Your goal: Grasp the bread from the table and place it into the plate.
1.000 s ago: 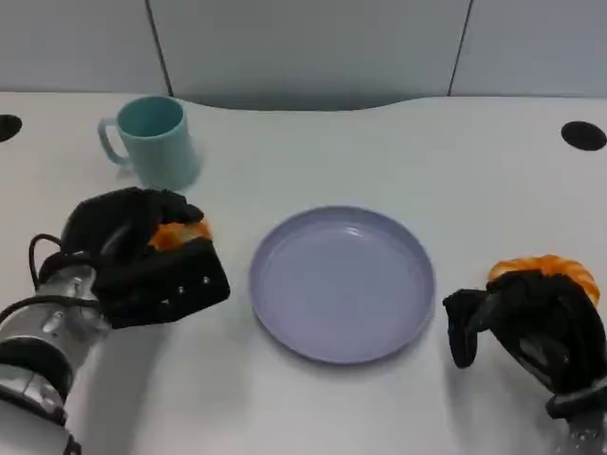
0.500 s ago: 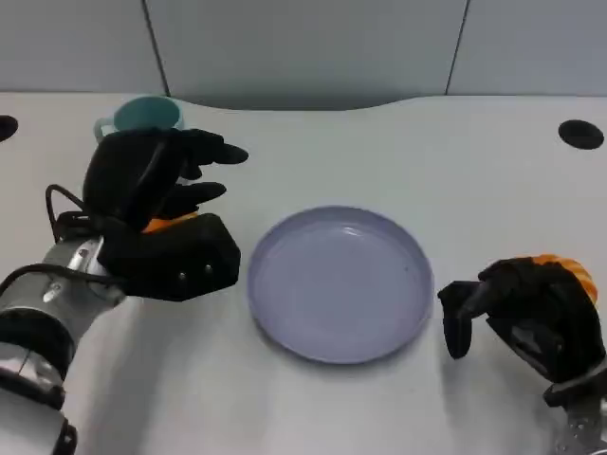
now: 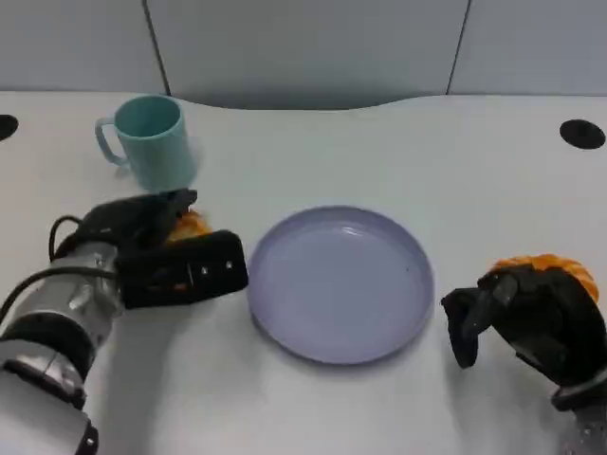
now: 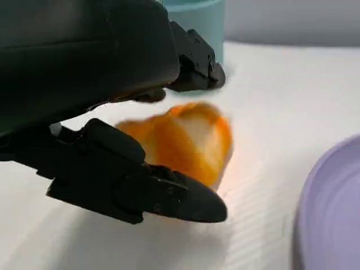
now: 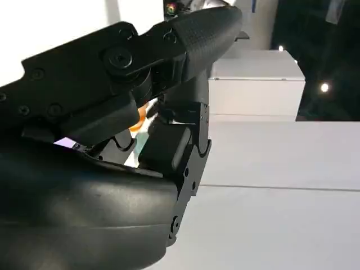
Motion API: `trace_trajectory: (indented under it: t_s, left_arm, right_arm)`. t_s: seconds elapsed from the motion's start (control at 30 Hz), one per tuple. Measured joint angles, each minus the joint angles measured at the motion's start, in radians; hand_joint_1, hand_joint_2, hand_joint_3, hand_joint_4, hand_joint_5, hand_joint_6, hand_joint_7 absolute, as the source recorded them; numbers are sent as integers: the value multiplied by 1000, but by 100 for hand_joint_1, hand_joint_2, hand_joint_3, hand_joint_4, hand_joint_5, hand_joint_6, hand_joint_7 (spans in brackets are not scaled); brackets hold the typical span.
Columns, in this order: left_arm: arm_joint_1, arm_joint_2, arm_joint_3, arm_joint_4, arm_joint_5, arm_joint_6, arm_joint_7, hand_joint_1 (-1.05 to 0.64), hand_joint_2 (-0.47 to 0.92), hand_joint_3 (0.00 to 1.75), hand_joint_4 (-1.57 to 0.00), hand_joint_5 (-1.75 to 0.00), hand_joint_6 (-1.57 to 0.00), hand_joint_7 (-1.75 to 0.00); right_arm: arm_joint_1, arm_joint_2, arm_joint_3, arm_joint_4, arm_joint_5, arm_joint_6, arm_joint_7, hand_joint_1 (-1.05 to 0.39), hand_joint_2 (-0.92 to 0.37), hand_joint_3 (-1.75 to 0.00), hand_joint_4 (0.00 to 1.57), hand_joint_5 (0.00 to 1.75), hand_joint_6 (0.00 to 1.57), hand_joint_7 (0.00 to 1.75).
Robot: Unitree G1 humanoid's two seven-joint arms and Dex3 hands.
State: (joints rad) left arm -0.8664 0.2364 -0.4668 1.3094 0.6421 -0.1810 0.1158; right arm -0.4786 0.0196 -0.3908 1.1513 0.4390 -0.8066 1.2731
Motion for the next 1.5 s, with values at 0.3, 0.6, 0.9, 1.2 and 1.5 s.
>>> trace_trajectory:
  t_s: [0.3, 0.6, 0.9, 1.2, 1.5]
  left_arm:
    - [35, -30, -17, 26, 11, 46, 124, -27, 87, 1, -35, -17, -34, -5]
    - [48, -37, -48, 30, 35, 61, 217, -13, 89, 0, -70, -79, -98, -22]
    - [82, 23, 117, -13, -106, -278, 317, -16, 89, 0, -83, -62, -98, -14]
    - [32, 27, 203, -152, -177, -543, 353, -14, 83, 0, -106, -41, -114, -6]
    - [42, -12, 213, -281, -264, -595, 57, -53, 82, 0, -50, -11, -59, 0]
  right_arm:
    - [32, 12, -10, -34, 40, 17, 38, -51, -92, -7, 93, 171, 107, 87]
    - [38, 12, -12, -36, 48, 52, 50, -51, -92, -5, 94, 166, 112, 68]
    - [24, 10, 13, -35, 12, 31, -15, -49, -92, -4, 95, 166, 104, 91]
    - [-34, 5, 22, 6, -26, -18, -56, -56, -92, -10, 94, 166, 99, 104]
    - [-39, 27, 2, 11, 6, -43, -29, -46, -92, -8, 99, 142, 104, 67]
